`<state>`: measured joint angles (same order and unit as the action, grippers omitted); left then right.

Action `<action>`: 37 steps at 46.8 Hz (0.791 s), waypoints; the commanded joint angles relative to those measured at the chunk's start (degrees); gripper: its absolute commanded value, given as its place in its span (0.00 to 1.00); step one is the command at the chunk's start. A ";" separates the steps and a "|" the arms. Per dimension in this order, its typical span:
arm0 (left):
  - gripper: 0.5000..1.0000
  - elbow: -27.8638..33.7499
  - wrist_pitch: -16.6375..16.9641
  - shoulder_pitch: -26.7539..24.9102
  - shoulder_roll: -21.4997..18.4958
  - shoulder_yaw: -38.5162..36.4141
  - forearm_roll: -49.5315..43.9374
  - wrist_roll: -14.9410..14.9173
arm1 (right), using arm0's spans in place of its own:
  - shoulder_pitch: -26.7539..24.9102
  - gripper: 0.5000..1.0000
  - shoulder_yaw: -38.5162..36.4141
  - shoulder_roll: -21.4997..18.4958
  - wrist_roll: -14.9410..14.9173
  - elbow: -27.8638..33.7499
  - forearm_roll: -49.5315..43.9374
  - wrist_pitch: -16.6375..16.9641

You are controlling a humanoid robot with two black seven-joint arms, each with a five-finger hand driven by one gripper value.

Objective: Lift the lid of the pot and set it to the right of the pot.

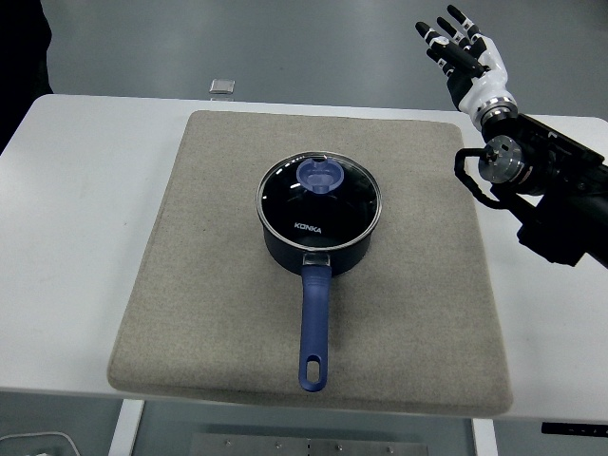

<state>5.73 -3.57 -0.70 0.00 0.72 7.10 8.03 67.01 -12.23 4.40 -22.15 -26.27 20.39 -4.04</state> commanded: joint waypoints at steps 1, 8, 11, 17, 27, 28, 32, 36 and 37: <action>1.00 -0.02 0.32 0.08 0.00 -0.02 0.02 0.06 | 0.14 0.80 0.01 0.08 0.00 0.08 -0.09 -0.01; 1.00 -0.19 0.50 0.09 0.00 -0.02 -0.07 -0.03 | 0.14 0.80 0.01 0.00 0.00 -0.01 0.00 -0.01; 1.00 -0.02 0.50 0.00 0.00 0.07 -0.07 -0.03 | 0.14 0.80 -0.08 0.00 0.00 -0.01 0.00 -0.01; 1.00 0.34 0.50 0.00 0.00 0.07 -0.07 -0.03 | -0.03 0.80 -0.08 0.08 0.00 -0.01 0.17 0.08; 1.00 0.07 0.50 0.00 0.00 0.07 -0.07 -0.03 | -0.03 0.80 0.01 0.35 0.00 0.08 0.18 0.17; 1.00 0.07 0.50 0.00 0.00 0.07 -0.07 -0.03 | -0.03 0.80 0.01 0.44 0.00 0.08 0.09 0.26; 1.00 0.07 0.50 0.00 0.00 0.07 -0.07 -0.03 | -0.03 0.80 0.01 0.52 0.00 0.08 0.00 0.52; 1.00 0.07 0.50 0.00 0.00 -0.02 -0.07 -0.03 | -0.03 0.80 0.01 0.61 0.00 0.08 0.00 0.52; 1.00 0.07 0.50 0.00 0.00 0.07 -0.07 0.06 | -0.03 0.80 0.01 0.61 0.00 0.08 0.00 0.52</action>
<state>5.77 -3.07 -0.71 0.00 0.77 7.03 8.05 66.97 -12.16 4.98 -22.15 -26.18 20.40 -3.53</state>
